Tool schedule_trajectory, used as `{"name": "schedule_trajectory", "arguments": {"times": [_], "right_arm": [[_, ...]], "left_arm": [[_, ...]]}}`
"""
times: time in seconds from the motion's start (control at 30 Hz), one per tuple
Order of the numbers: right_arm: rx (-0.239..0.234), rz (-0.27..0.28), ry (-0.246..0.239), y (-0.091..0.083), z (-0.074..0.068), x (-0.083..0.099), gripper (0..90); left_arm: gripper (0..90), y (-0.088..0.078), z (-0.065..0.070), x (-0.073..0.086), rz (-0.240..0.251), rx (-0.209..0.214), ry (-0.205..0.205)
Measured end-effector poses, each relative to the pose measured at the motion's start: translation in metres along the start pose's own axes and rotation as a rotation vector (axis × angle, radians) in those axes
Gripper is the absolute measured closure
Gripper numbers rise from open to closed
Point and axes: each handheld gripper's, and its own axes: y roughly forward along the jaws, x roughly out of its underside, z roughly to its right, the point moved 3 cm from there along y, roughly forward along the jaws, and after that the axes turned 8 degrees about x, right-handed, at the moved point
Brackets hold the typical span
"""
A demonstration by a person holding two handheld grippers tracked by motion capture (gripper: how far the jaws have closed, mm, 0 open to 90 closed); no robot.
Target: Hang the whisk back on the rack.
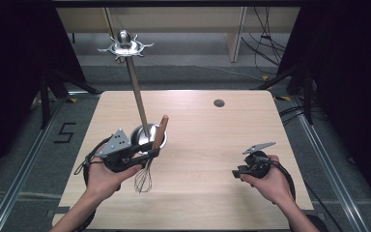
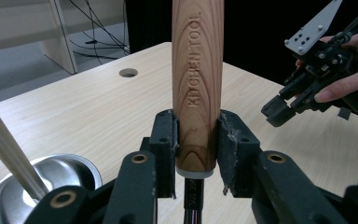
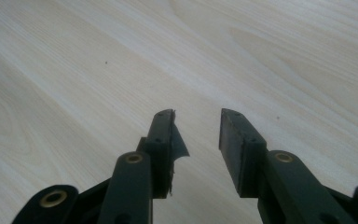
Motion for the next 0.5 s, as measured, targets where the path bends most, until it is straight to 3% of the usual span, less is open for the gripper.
{"name": "schedule_trajectory", "arguments": {"times": [0.47, 0.5], "right_arm": [[0.004, 0.007, -0.003, 0.0, 0.001, -0.001, 65.1], [0.004, 0.007, -0.003, 0.0, 0.001, -0.001, 65.0]], "left_arm": [[68.5, -0.014, -0.003, -0.004, 0.059, -0.072, -0.017], [68.5, -0.015, -0.005, -0.005, 0.061, -0.073, 0.002]]}}
